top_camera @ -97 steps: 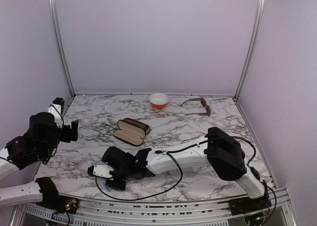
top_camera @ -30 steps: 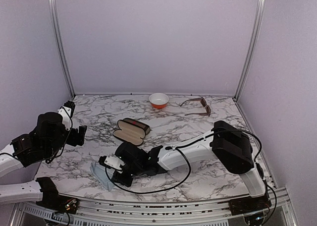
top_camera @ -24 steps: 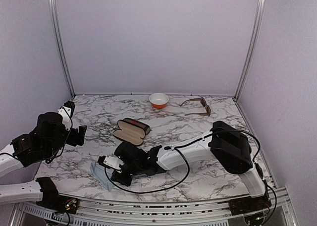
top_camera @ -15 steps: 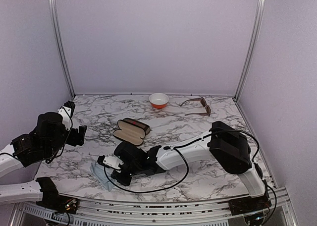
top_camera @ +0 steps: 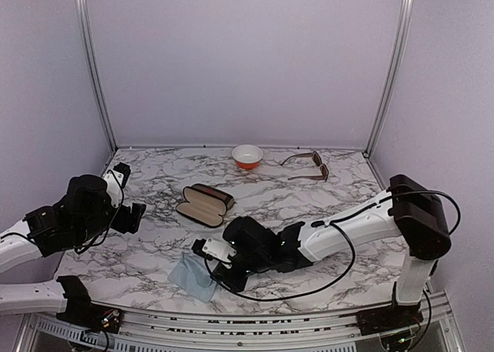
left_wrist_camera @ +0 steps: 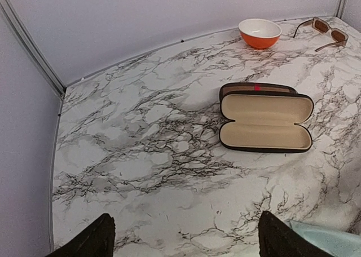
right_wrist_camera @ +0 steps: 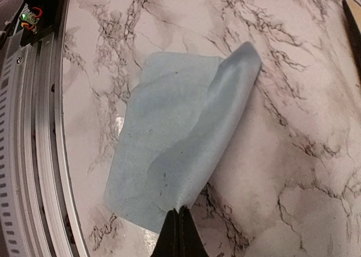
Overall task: Organize the sunglasses
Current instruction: Move the glasses cleaning cloth to the corner of the board, then smooth out the glasses cleaning cloth at the corner of the board.
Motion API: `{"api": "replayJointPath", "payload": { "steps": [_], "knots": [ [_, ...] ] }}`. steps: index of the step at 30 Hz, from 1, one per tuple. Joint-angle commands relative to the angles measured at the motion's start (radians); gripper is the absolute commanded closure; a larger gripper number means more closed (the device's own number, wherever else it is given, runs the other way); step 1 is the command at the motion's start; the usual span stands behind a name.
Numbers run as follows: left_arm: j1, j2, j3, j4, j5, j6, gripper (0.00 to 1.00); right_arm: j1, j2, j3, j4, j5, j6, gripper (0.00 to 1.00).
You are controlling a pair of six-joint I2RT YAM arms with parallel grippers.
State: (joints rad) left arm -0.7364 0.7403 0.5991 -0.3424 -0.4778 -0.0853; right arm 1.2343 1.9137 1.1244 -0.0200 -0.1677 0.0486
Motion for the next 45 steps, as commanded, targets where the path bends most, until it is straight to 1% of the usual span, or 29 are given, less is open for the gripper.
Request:
{"api": "replayJointPath", "payload": {
  "steps": [1,3,6,9,10,14,16,18,23,27,30,34,37,39,45],
  "knots": [
    [0.006,0.043,0.033,0.020,0.102,-0.004,0.12,-0.015,-0.119,-0.131,-0.019,0.032,0.065,1.00],
    [0.006,0.096,0.049,0.021,0.137,0.005,0.12,-0.018,-0.152,-0.188,-0.034,0.055,0.083,1.00],
    [0.006,0.172,0.084,0.021,0.178,0.002,0.12,-0.021,-0.176,-0.233,-0.068,0.107,0.111,0.91],
    [0.005,0.236,0.115,0.026,0.227,-0.051,0.15,-0.025,-0.186,-0.239,-0.103,0.167,0.132,0.81],
    [0.004,0.254,0.119,0.032,0.253,-0.077,0.16,-0.027,-0.192,-0.235,-0.110,0.183,0.138,0.80],
    [-0.012,0.317,0.097,0.076,0.351,-0.159,0.19,-0.029,-0.226,-0.207,-0.118,0.210,0.135,0.79],
    [-0.030,0.345,0.084,0.088,0.367,-0.189,0.21,-0.028,-0.246,-0.201,-0.107,0.208,0.115,0.79],
    [-0.051,0.369,0.079,0.097,0.371,-0.223,0.24,-0.021,-0.261,-0.198,-0.094,0.195,0.088,0.76],
    [-0.098,0.416,0.044,0.212,0.430,-0.328,0.27,0.031,-0.249,-0.150,-0.099,0.250,0.044,0.75],
    [-0.115,0.476,0.042,0.242,0.438,-0.419,0.32,0.037,-0.242,-0.147,-0.083,0.266,0.061,0.75],
    [-0.119,0.518,0.033,0.275,0.476,-0.508,0.34,0.038,-0.244,-0.154,-0.076,0.277,0.079,0.75],
    [-0.134,0.597,0.007,0.370,0.556,-0.618,0.42,0.038,-0.247,-0.167,-0.060,0.294,0.096,0.76],
    [-0.149,0.651,0.013,0.390,0.578,-0.661,0.45,0.038,-0.236,-0.168,-0.051,0.304,0.104,0.76],
    [-0.162,0.675,0.020,0.397,0.585,-0.680,0.49,0.037,-0.227,-0.167,-0.049,0.306,0.107,0.76],
    [-0.182,0.709,0.022,0.396,0.581,-0.713,0.55,0.038,-0.212,-0.174,-0.041,0.305,0.111,0.76]
  ]
}}
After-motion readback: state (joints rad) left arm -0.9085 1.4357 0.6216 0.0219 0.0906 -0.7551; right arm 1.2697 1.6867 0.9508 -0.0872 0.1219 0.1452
